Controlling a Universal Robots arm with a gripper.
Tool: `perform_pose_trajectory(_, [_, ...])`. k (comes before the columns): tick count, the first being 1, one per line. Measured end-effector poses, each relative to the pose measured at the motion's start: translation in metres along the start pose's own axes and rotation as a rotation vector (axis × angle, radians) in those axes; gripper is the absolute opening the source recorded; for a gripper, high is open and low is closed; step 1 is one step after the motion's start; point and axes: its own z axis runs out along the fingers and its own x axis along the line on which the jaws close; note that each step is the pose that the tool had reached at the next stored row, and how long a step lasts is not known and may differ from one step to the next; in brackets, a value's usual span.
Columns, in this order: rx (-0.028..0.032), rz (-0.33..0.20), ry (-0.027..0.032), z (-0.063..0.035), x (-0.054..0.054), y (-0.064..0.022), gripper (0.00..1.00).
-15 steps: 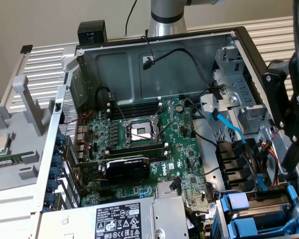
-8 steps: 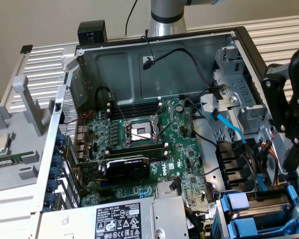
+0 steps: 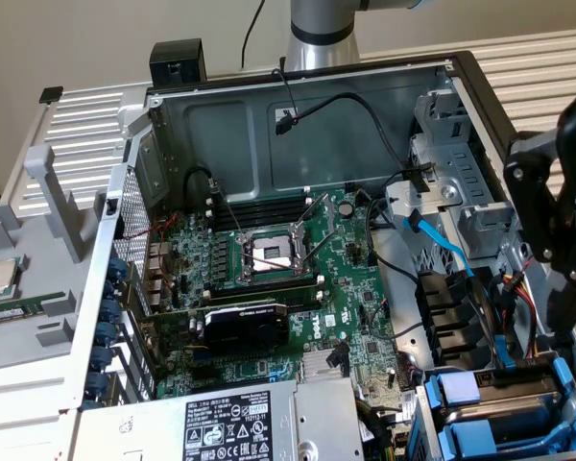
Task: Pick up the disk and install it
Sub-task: 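Insert the second disk wire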
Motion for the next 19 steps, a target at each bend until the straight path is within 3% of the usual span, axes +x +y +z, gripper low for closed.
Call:
perform_pose_trajectory(7, [-0.0006, -0.102, 0.0017, 0.0002, 0.0, 0.0, 0.11])
perform_pose_trajectory(19, [-0.0038, -0.224, 0.0054, 0.0006, -0.0003, 0.0002, 0.11])
